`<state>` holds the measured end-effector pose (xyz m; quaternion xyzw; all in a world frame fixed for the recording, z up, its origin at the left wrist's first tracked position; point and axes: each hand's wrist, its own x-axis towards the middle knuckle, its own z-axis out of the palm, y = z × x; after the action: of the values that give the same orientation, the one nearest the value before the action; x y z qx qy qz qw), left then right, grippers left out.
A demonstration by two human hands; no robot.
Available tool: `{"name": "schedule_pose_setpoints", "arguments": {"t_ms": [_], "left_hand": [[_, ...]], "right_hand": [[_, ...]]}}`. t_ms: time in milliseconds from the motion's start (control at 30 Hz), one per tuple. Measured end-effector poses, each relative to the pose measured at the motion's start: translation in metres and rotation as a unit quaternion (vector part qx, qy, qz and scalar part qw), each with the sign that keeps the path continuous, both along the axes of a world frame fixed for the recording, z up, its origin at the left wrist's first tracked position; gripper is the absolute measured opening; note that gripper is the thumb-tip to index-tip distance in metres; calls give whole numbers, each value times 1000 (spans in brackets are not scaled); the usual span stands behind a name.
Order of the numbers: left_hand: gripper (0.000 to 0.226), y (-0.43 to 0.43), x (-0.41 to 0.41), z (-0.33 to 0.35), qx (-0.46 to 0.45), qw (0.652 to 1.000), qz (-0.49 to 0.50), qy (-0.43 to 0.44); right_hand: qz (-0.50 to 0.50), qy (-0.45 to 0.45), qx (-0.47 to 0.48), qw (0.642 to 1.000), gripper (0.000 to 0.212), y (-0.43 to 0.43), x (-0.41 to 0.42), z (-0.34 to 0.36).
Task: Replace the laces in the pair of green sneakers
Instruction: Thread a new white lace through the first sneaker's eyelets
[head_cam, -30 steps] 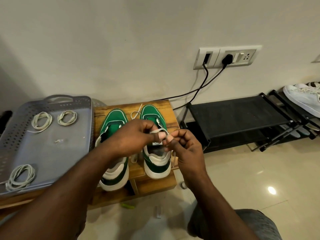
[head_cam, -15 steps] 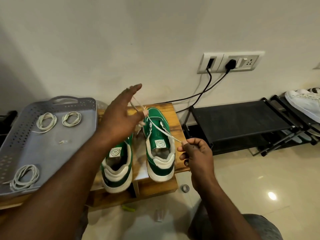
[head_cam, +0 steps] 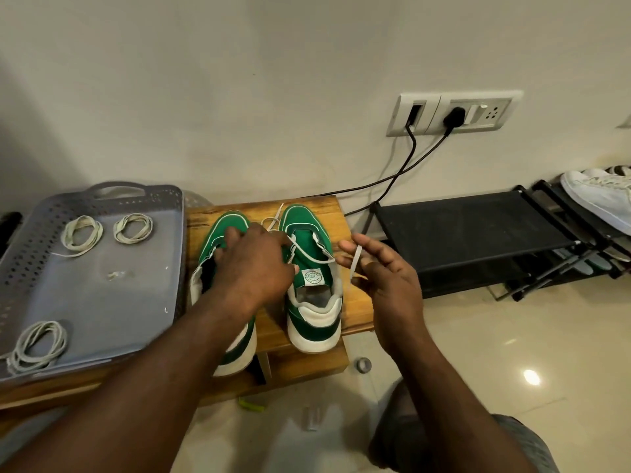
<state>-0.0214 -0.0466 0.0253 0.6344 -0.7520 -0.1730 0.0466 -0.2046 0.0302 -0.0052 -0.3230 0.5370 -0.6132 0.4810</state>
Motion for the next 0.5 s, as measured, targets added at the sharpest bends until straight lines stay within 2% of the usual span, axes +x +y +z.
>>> {"name": "schedule_pose_setpoints", "arguments": {"t_ms": [67, 167, 233, 333, 400, 500], "left_hand": [[49, 8, -8, -4, -36, 998, -14, -46], [49, 13, -17, -13, -37, 999, -1, -17], [52, 12, -17, -13, -29, 1000, 4, -6], [55, 12, -16, -9, 8, 1000, 11, 10], [55, 13, -17, -11, 22, 1000, 5, 1], [67, 11, -18, -16, 11, 999, -22, -30]], "right_hand": [[-21, 71, 4, 997, 27, -7, -4, -4], [-52, 171, 11, 984, 13, -20, -10, -10], [-67, 250, 21, 966, 16, -31, -13, -19], [-87, 381, 73, 918, 26, -50, -21, -38], [-61, 401, 99, 909, 25, -59, -25, -46], [-3, 363, 112, 925, 10, -61, -25, -47]]}}
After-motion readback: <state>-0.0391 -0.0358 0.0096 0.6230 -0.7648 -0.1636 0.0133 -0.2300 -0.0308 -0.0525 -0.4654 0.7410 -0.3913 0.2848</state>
